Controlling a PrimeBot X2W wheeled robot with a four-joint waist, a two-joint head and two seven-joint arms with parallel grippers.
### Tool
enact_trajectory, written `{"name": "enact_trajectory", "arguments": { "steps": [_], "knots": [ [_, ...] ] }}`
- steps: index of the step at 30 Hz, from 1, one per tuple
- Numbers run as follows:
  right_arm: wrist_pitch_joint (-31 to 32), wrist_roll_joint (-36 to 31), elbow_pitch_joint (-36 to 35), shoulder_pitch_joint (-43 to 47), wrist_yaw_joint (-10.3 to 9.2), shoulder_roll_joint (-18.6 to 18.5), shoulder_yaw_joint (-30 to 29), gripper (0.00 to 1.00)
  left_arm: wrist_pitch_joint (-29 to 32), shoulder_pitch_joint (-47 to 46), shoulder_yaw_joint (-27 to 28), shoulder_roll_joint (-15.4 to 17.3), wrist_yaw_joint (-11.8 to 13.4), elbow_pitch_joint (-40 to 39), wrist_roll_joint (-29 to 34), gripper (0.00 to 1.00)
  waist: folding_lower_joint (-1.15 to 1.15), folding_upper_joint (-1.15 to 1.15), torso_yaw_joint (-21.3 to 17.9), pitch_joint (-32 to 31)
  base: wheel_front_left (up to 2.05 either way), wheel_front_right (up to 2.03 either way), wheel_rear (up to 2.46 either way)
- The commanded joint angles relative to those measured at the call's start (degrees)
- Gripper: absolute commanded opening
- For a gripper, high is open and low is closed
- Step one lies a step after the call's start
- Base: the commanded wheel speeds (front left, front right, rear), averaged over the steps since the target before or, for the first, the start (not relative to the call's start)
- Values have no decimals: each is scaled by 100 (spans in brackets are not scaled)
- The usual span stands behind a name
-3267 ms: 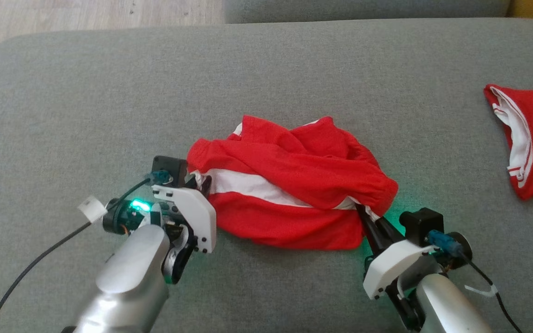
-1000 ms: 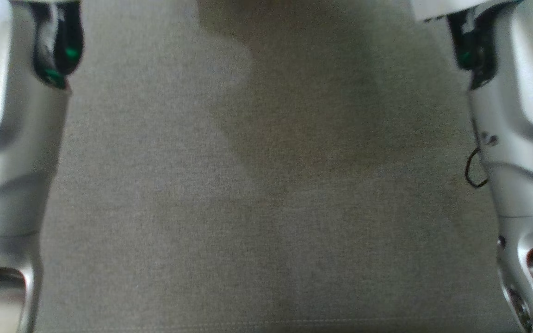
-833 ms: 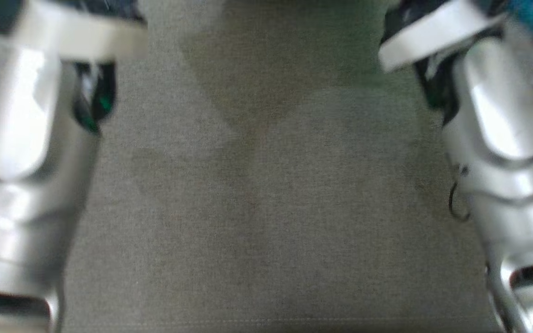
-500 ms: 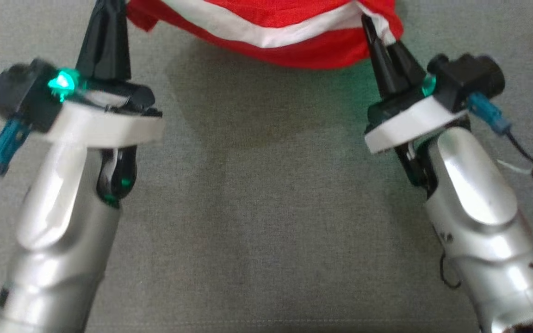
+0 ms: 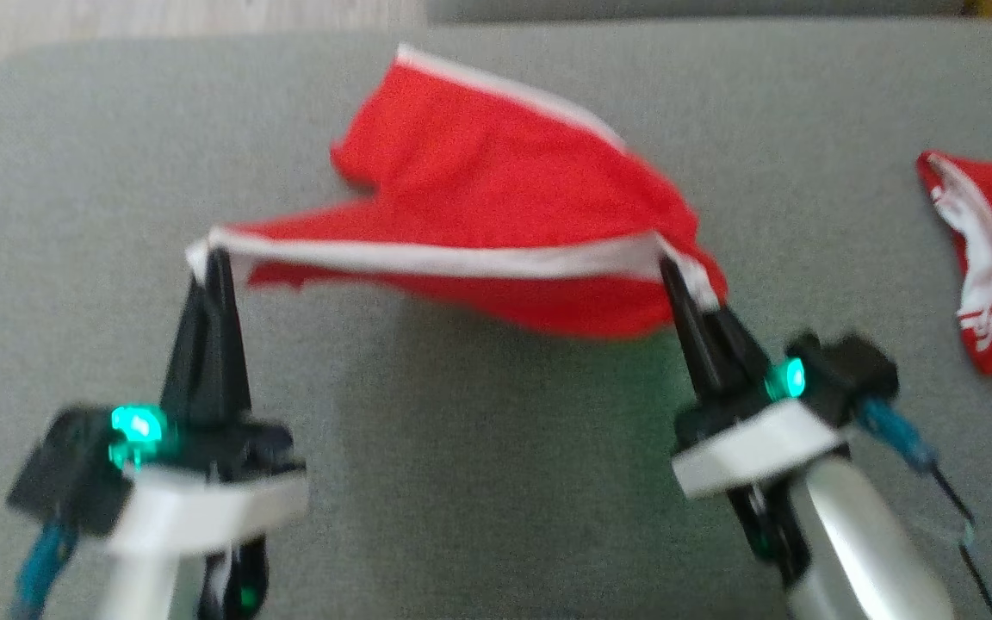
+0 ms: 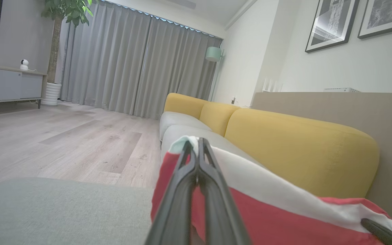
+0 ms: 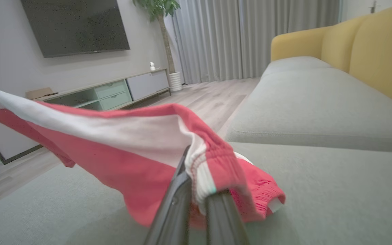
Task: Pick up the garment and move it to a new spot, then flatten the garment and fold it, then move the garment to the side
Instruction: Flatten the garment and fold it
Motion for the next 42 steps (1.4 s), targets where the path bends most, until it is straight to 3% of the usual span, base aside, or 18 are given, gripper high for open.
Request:
{"name": "enact_trajectory", "arguments": {
  "steps": [1,5,10,16,22,30,42],
  "knots": [
    [32,28,-271,82,21,73,54,0,-23,1,233,55,-11,-268,50,0,2,0,10,-367,0,0,0],
    [487,-85,-1122,1190,21,61,-281,0,152,1022,101,147,70,-935,122,0,2,0,-130,-692,0,0,0],
    [859,-172,-1773,1801,21,27,-472,0,444,1548,58,249,180,-1427,120,0,2,0,-276,-696,0,0,0],
    [1168,-126,-1960,2075,21,49,-504,0,584,1547,77,243,193,-1473,-58,0,2,0,-396,-513,0,0,0],
    [1133,25,-1466,1679,21,113,-381,0,622,778,68,455,-13,-687,-100,0,2,0,-479,-96,0,0,0],
    [975,124,-715,735,21,146,-430,0,847,-1070,-230,734,-197,525,65,0,2,0,-676,639,0,0,0],
    [457,512,394,-519,21,149,-266,0,690,-3086,-718,622,-258,2644,293,0,2,0,-948,1480,0,0,0]
  ]
}}
